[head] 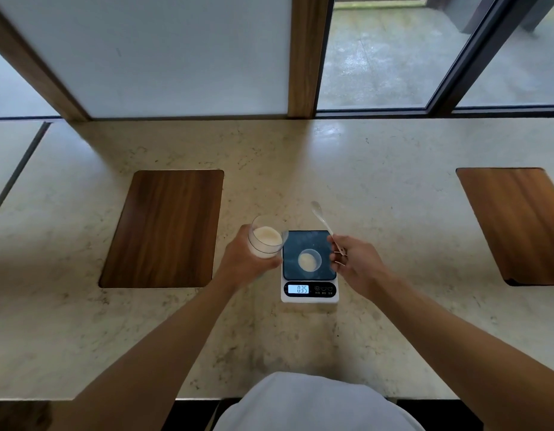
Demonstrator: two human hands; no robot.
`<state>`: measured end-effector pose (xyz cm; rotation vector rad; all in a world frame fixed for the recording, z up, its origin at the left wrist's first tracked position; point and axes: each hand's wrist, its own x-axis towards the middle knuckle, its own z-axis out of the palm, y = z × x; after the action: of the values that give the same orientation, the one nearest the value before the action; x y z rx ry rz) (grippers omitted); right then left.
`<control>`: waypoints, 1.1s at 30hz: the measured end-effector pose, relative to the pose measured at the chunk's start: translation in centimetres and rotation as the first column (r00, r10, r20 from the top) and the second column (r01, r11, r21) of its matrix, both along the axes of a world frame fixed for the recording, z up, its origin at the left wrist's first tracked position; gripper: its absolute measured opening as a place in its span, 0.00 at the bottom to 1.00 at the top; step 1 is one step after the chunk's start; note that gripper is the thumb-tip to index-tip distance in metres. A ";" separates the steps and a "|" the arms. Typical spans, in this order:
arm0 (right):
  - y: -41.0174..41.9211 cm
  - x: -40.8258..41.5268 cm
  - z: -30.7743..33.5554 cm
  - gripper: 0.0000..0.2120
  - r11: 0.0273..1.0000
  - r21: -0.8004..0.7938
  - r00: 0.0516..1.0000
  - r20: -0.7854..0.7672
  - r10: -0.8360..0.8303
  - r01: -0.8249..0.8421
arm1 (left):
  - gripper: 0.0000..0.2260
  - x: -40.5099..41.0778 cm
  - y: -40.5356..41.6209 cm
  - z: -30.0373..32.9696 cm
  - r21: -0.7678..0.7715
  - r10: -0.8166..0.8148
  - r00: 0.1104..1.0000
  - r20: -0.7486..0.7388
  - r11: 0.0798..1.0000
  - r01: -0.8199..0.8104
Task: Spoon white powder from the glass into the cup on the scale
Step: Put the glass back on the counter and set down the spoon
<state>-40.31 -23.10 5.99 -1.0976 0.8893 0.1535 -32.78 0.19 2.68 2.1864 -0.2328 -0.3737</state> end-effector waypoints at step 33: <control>1.5 23.8 -4.3 0.08 0.869 -0.367 0.936 -0.011 0.351 -0.330 | 0.37 22.5 -4.4 -3.7 -0.205 0.350 0.935 0.053 0.920 -0.333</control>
<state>-16.52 -21.62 1.68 -1.5998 0.6786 0.2555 -10.25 -4.25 -1.07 2.0039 0.0662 -0.0528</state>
